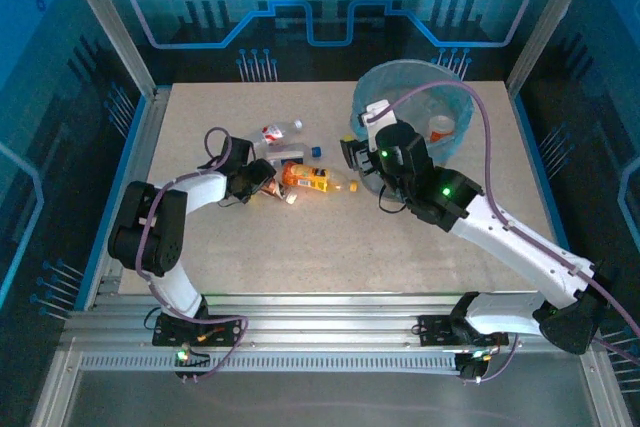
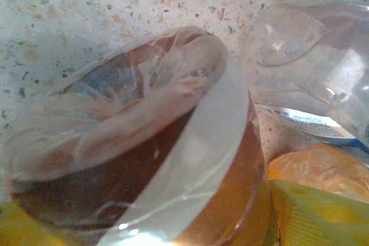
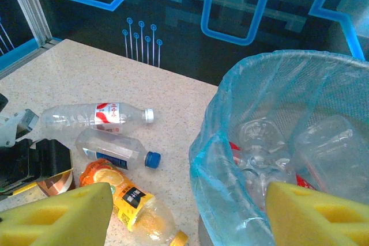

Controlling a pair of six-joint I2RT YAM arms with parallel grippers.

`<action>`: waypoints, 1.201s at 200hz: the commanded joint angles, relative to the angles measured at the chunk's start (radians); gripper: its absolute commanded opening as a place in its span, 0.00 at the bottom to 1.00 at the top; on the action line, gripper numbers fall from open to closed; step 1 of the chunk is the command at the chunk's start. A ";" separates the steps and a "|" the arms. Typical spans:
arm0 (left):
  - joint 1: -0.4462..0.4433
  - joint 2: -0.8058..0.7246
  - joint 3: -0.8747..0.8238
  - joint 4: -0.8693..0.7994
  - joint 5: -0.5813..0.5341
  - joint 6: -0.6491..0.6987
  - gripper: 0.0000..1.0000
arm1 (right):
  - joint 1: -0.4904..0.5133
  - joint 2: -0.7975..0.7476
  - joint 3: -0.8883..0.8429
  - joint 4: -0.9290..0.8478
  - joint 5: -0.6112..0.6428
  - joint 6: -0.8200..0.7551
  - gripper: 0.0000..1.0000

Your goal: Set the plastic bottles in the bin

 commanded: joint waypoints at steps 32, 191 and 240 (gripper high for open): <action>0.023 -0.130 -0.075 0.046 -0.009 0.028 0.64 | 0.011 -0.016 -0.010 0.014 0.009 0.008 0.72; 0.023 -0.472 -0.133 -0.061 -0.111 0.118 0.62 | 0.020 0.037 0.026 0.031 -0.023 0.002 0.71; 0.023 -0.525 -0.145 -0.072 -0.116 0.129 0.62 | 0.031 0.040 0.031 0.028 -0.019 0.000 0.71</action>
